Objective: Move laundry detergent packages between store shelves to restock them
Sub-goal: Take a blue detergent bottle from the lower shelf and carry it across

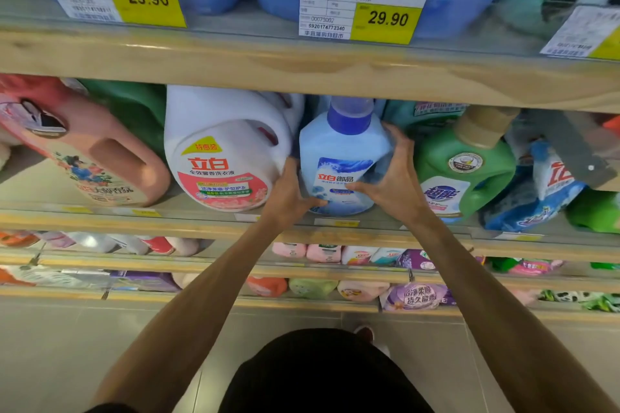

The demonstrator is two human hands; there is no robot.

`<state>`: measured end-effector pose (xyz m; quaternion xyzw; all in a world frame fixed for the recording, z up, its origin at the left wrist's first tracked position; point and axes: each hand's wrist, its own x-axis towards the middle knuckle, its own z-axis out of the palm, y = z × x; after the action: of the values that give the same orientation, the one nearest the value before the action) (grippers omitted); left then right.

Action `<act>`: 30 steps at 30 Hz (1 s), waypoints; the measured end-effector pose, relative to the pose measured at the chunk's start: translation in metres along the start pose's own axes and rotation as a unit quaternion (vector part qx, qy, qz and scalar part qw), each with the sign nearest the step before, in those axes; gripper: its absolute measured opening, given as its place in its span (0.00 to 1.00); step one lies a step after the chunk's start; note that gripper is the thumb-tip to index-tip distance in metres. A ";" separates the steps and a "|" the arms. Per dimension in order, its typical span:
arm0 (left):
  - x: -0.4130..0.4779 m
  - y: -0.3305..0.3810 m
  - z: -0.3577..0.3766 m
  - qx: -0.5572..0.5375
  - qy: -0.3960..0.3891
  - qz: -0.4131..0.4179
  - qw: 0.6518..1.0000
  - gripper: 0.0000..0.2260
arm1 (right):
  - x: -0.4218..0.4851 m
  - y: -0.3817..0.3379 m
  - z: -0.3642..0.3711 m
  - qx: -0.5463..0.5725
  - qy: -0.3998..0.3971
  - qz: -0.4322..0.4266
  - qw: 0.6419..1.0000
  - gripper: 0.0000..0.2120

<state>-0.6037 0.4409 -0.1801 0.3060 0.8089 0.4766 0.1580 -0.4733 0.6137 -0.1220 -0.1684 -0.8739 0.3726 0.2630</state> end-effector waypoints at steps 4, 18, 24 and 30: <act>0.000 -0.002 0.003 0.007 -0.009 -0.004 1.000 0.32 | -0.006 0.006 0.007 0.005 0.013 0.021 1.000 0.53; -0.005 -0.004 0.000 -0.033 -0.050 0.004 0.998 0.29 | -0.013 -0.004 0.014 -0.018 0.037 0.039 0.998 0.53; -0.006 0.003 -0.002 -0.016 -0.042 -0.003 0.999 0.30 | -0.017 -0.013 0.013 -0.032 0.037 0.036 0.998 0.51; -0.015 0.005 0.001 -0.020 -0.034 -0.032 0.999 0.31 | -0.025 -0.024 0.008 -0.042 0.008 0.067 0.997 0.51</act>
<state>-0.5903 0.4336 -0.1765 0.2930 0.8027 0.4767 0.2065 -0.4605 0.5808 -0.1171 -0.2403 -0.8733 0.3512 0.2373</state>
